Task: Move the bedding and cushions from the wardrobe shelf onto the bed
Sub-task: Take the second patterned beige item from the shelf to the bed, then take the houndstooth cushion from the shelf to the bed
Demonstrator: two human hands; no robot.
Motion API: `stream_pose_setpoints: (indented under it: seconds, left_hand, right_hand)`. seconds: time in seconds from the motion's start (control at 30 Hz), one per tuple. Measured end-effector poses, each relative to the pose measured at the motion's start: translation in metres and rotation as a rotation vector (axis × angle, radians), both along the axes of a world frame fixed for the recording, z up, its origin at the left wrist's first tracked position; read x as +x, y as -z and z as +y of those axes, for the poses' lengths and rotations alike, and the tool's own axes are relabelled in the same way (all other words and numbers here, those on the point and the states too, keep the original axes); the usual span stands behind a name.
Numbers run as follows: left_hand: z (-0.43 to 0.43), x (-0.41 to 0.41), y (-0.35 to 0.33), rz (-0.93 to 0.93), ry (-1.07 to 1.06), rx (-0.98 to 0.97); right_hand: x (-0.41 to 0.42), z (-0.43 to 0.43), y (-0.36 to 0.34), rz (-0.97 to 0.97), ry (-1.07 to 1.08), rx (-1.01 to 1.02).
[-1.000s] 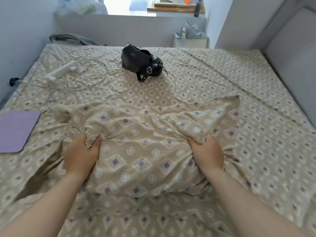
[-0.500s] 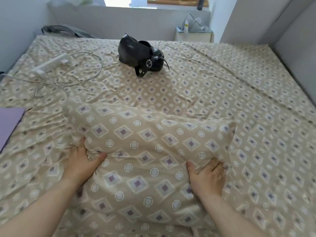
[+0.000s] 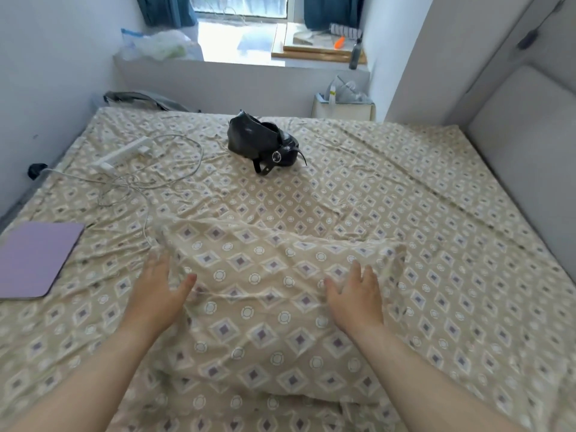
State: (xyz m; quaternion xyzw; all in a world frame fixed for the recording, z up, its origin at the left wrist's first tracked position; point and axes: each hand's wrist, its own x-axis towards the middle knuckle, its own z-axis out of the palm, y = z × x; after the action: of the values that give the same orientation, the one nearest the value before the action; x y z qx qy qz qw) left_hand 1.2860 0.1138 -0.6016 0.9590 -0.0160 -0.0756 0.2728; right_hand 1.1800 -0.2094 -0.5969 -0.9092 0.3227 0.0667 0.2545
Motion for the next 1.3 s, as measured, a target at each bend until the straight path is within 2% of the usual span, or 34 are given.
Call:
stream_pose_setpoints:
  seconds: [0.17,0.3,0.47,0.7,0.8,0.97,1.3]
  left_hand:
    - [0.012,-0.021,-0.095,-0.003,0.029,-0.172]
    - [0.022,-0.063,-0.165,0.001,-0.025,-0.378]
    - [0.04,-0.109,-0.237,-0.032,-0.126,-0.509]
    - [0.079,-0.169,-0.329,-0.201,-0.309,-0.485]
    - [0.087,-0.207,-0.356,-0.337,-0.437,-0.469]
    - [0.091,-0.295,-0.389,-0.54,-0.671,-0.401]
    - [0.101,-0.504,-0.438,-0.768,-1.065,-0.142]
  right_hand:
    - [0.008,0.048,-0.101,-0.153,-0.114,0.116]
    - [0.003,0.088,-0.174,-0.285,-0.226,0.202]
    - [-0.01,0.131,-0.244,-0.458,-0.356,0.24]
    - [-0.023,0.178,-0.319,-0.592,-0.612,0.293]
    - [-0.033,0.195,-0.343,-0.618,-0.741,0.355]
    - [-0.07,0.228,-0.379,-0.62,-1.019,0.482]
    - [-0.195,0.314,-0.42,-0.615,-1.487,0.642]
